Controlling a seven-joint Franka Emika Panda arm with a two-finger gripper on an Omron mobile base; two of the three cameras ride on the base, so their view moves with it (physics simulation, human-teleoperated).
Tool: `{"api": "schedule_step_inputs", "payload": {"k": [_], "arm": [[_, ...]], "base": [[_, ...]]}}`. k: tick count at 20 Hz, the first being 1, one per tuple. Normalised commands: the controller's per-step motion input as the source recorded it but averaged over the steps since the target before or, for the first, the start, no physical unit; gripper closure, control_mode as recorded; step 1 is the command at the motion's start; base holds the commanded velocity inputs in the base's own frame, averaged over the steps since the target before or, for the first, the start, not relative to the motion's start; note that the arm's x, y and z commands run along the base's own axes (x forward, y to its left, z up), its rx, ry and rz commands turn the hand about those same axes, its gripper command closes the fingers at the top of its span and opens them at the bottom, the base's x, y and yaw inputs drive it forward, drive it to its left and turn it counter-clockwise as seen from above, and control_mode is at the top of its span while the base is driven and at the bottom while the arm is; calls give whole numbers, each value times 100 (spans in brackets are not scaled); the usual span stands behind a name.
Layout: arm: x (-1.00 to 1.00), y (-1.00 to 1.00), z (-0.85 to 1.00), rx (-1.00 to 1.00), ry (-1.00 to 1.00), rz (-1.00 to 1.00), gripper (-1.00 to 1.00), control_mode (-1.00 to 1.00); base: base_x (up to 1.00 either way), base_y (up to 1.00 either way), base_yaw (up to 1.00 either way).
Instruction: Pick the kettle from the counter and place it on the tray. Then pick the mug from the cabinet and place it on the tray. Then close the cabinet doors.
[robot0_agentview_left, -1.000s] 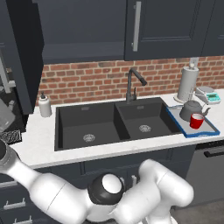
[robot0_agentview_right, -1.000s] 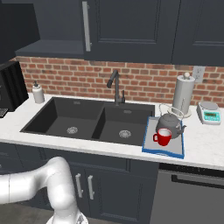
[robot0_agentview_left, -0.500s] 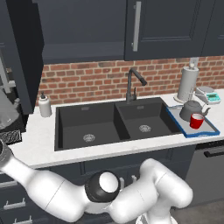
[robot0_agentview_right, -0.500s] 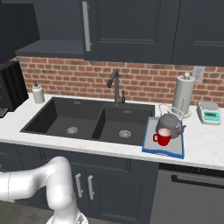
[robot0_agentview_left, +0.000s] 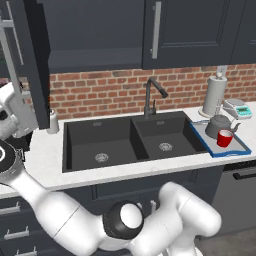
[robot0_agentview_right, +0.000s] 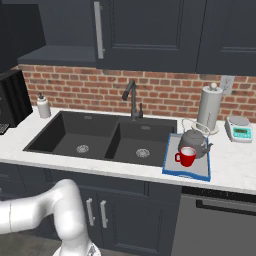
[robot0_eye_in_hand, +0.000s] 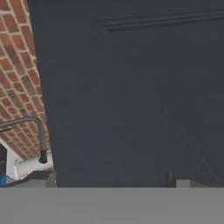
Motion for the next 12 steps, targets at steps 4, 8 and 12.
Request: {"api": "schedule_step_inputs", "payload": {"k": [4, 8, 12], "arm": [[17, -92, 18, 1, 0, 0, -100, -100], [19, -98, 21, 2, 1, 0, -100, -100], [20, -99, 22, 2, 1, 0, -100, -100]], "base": [[0, 0, 0], [0, 0, 0], [0, 0, 0]]}}
